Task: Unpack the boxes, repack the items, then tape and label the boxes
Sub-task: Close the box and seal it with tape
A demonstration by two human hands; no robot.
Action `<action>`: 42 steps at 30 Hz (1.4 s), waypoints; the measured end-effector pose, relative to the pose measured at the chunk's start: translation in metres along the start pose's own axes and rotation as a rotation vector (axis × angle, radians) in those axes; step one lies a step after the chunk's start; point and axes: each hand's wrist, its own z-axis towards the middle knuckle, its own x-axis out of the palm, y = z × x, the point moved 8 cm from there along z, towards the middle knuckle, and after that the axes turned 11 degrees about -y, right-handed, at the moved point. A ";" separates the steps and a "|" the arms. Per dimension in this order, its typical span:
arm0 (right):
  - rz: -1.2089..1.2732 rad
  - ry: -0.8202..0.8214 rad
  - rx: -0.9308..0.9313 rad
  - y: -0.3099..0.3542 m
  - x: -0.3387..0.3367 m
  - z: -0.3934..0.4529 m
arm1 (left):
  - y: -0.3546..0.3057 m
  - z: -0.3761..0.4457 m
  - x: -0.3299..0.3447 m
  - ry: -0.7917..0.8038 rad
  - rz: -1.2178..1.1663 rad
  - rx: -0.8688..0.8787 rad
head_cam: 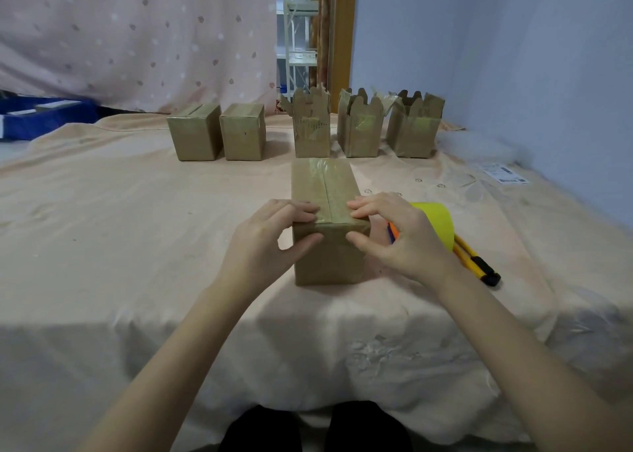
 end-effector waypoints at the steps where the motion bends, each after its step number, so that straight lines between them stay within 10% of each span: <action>1: -0.024 -0.007 -0.003 0.002 0.000 0.002 | 0.000 0.002 0.001 0.008 0.006 -0.044; 12: 0.004 0.086 -0.100 0.003 0.012 0.003 | -0.005 0.006 0.008 0.141 0.127 0.138; 25: 0.052 -0.074 -0.045 0.002 0.013 -0.008 | -0.002 -0.002 0.012 0.096 0.046 -0.047; 37: 0.120 0.120 0.082 -0.004 0.015 -0.004 | 0.011 0.001 0.012 0.214 -0.192 -0.244; 42: 0.155 -0.127 0.126 -0.001 0.015 -0.010 | 0.012 -0.012 0.017 0.061 -0.219 -0.331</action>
